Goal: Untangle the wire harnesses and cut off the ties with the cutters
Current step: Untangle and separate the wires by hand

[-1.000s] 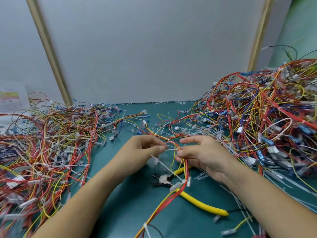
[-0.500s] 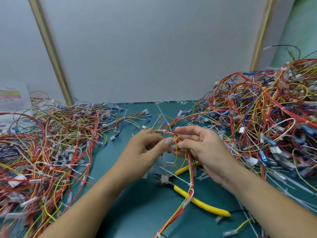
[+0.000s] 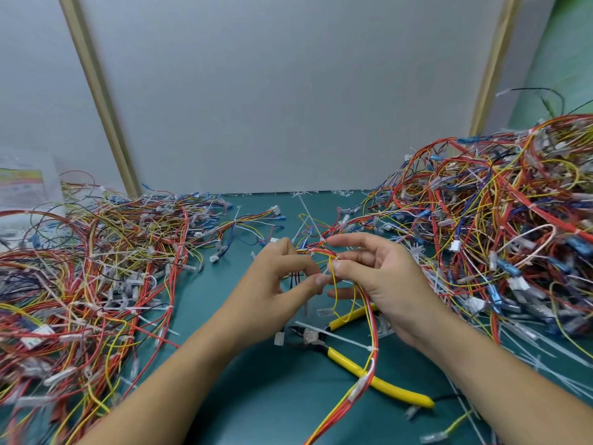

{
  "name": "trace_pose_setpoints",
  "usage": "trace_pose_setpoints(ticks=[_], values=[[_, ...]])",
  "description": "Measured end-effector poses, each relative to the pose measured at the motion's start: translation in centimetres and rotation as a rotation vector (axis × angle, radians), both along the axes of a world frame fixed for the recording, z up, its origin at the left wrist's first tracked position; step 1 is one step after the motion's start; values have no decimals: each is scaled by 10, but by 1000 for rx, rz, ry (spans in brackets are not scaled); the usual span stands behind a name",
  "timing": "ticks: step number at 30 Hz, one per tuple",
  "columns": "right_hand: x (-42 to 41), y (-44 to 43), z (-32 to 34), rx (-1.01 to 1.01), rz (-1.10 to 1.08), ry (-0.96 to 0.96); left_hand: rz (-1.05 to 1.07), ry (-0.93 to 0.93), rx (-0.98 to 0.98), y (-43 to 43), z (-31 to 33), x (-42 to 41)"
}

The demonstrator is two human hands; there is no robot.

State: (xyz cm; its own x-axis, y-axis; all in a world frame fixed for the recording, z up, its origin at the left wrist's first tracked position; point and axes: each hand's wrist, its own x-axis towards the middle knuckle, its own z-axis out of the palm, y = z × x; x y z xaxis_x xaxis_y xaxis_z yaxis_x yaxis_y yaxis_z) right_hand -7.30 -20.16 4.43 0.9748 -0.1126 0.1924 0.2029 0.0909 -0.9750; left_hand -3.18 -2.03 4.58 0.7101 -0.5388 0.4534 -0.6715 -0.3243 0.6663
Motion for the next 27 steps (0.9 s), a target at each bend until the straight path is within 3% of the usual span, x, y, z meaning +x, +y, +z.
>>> trace_pose_setpoints(ticks=[9,16,18,21,23,25,27], values=[[3,1,-3,44,-39,14,-18,-18,4,-1,-1,0],[4,-5,0,70,-71,23,167,200,-357,1,1,12],[3,-4,0,58,-71,19,166,177,-321,0,0,11],[2,-1,-1,31,-74,10,166,-37,-247,0,-1,5],[1,1,-1,15,-66,5,119,-147,-86,-1,-3,3],[1,2,-1,-7,-55,4,76,-183,50,-2,-7,2],[0,3,-1,-21,-55,10,29,-161,46,-4,-8,1]])
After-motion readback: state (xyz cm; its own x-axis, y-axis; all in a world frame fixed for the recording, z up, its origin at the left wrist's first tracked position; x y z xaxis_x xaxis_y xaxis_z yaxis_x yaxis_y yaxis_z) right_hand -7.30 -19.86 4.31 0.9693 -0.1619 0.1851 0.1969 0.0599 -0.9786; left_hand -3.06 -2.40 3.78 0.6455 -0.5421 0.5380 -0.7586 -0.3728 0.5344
